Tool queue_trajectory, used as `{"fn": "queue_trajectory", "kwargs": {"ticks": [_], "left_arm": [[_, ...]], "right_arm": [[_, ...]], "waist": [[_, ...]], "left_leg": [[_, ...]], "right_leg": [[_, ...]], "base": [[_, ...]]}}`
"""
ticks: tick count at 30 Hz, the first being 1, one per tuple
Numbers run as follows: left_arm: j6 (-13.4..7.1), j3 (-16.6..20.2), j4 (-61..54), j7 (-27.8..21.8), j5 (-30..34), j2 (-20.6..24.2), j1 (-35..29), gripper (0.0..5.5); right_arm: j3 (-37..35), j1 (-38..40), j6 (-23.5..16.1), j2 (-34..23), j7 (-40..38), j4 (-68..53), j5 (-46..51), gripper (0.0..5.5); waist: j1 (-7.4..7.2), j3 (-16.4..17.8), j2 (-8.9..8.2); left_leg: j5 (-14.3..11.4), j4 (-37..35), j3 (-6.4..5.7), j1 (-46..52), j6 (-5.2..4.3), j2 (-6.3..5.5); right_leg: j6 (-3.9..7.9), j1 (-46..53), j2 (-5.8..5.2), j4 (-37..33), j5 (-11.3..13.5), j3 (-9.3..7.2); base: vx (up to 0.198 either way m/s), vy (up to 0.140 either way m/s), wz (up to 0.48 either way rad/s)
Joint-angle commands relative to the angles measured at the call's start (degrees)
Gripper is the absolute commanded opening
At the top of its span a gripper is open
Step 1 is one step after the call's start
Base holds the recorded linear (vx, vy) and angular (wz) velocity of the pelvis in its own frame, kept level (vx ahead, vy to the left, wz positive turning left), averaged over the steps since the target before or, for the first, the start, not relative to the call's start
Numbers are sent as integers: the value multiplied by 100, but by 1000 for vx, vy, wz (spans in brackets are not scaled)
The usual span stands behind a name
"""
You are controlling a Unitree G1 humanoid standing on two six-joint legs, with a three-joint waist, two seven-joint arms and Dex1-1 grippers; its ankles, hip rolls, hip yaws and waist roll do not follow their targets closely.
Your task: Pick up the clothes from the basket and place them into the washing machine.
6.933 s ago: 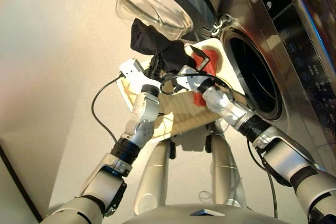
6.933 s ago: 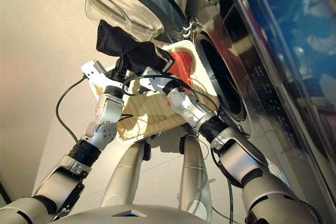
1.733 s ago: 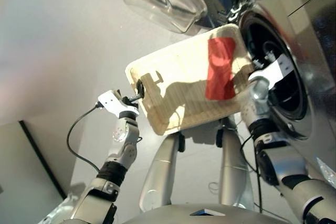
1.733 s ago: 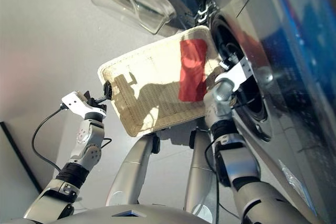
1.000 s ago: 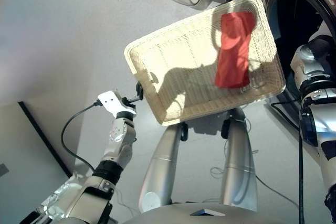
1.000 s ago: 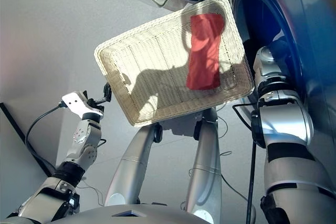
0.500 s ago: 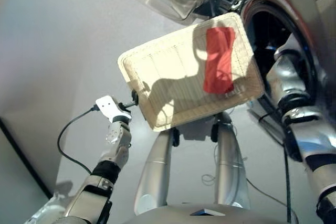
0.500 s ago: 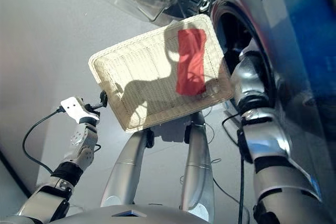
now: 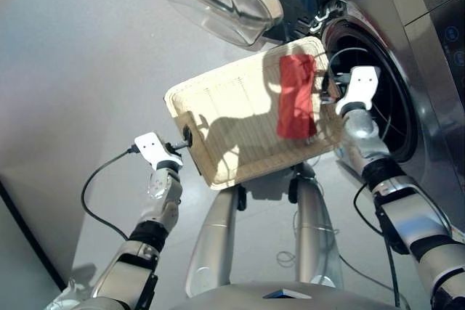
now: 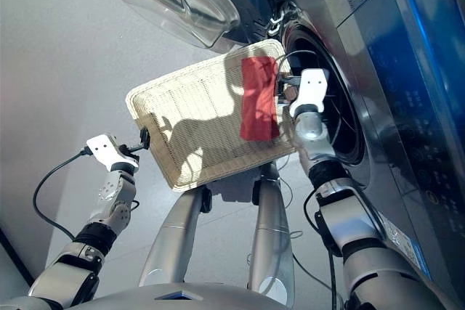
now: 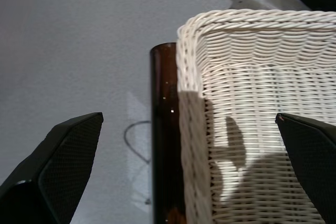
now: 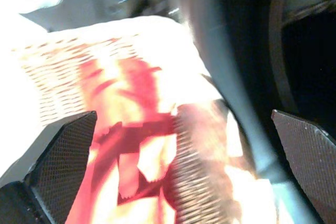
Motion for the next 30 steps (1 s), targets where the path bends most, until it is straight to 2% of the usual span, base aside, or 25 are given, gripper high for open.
{"fn": "queue_trajectory", "kwargs": {"ticks": [1, 6, 11, 15, 21, 24, 30], "left_arm": [[-376, 233, 146, 185, 239, 140, -153, 550], [-410, 138, 50, 274, 207, 104, -226, 550], [-430, 17, -180, 307, 192, 165, -205, 550], [-401, -32, -325, 319, 195, 264, -209, 550], [-370, -123, -473, 352, 120, 284, -225, 550], [-354, -262, -556, 308, 186, 329, -266, 550], [-301, -373, -912, 219, 108, 470, -190, 550]], "right_arm": [[210, -40, -148, 79, 39, 79, 12, 550], [209, -144, -61, 313, -106, 509, 24, 550], [91, -380, 50, 401, -191, 1009, 85, 550], [36, -618, 90, 330, -212, 1159, 199, 550], [33, -962, 113, 204, -236, 1168, 293, 550], [56, -1220, 150, 98, -73, 1296, 438, 550], [98, -1991, 303, -148, 12, 1713, 500, 550]], "waist": [[197, -199, 3], [265, -124, 74], [354, -26, 229], [415, 75, 342], [416, 309, 457], [442, 393, 514], [594, 503, 603]], "left_leg": [[-201, -231, -161, -111, 117, -55], [-229, -116, -177, -264, 143, -59], [-282, 119, -182, -580, 179, -70], [-361, 538, -183, -954, 198, -82], [-404, 941, -179, -1381, 201, -89], [-393, 1081, -196, -1566, 192, -135], [-366, 1251, -213, -1890, 148, -173]], "right_leg": [[48, -33, 110, -166, -12, -191], [44, -174, 93, 10, -94, -212], [34, -504, 46, 401, -201, -202], [29, -863, 34, 852, -297, -198], [14, -1251, 11, 1274, -371, -198], [14, -1465, -5, 1494, -417, -211], [3, -1809, -53, 1845, -531, -251]], "base": [[0, 0, 0], [0, 0, 0], [0, 0, 0], [0, 0, 0], [0, 0, 0], [0, 0, 0], [0, 0, 0]]}}
